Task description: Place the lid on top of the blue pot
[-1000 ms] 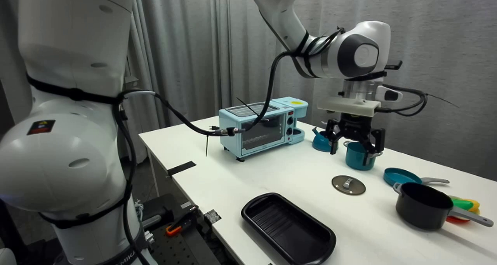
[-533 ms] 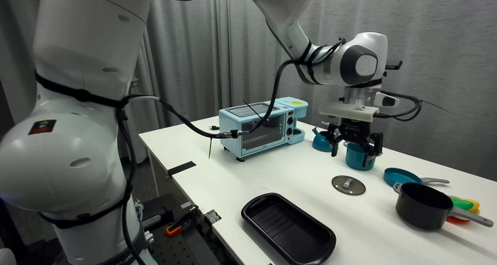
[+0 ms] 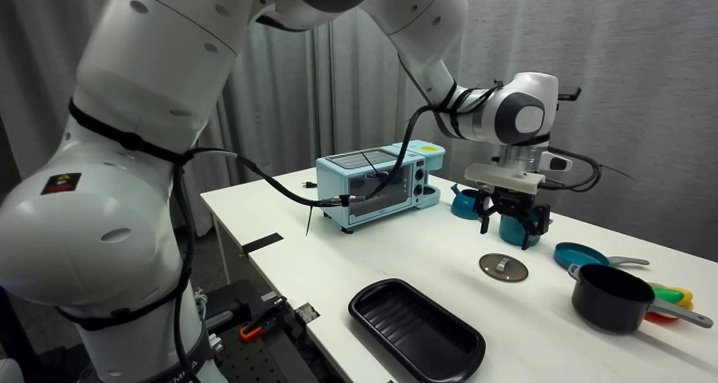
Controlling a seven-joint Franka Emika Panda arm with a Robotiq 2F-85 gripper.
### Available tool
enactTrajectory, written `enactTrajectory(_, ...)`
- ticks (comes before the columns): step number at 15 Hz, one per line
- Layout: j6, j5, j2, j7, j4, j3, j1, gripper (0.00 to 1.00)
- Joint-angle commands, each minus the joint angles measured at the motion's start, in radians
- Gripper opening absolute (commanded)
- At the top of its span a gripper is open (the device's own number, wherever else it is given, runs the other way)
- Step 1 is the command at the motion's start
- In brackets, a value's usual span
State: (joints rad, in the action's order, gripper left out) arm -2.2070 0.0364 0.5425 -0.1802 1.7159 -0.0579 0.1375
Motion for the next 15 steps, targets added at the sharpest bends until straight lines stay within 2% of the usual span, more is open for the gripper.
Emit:
enactTrajectory(1, -0.023, -0.015, 0.086, -0.002, -0.106, 0.014, 0.005, 1.00)
enactTrajectory(6, -0.061, -0.009, 0.150, 0.004, -0.169, 0.018, 0.002, 1.00)
enactTrajectory(15, -0.147, -0.009, 0.237, 0.029, -0.181, 0.028, -0.010, 1.00)
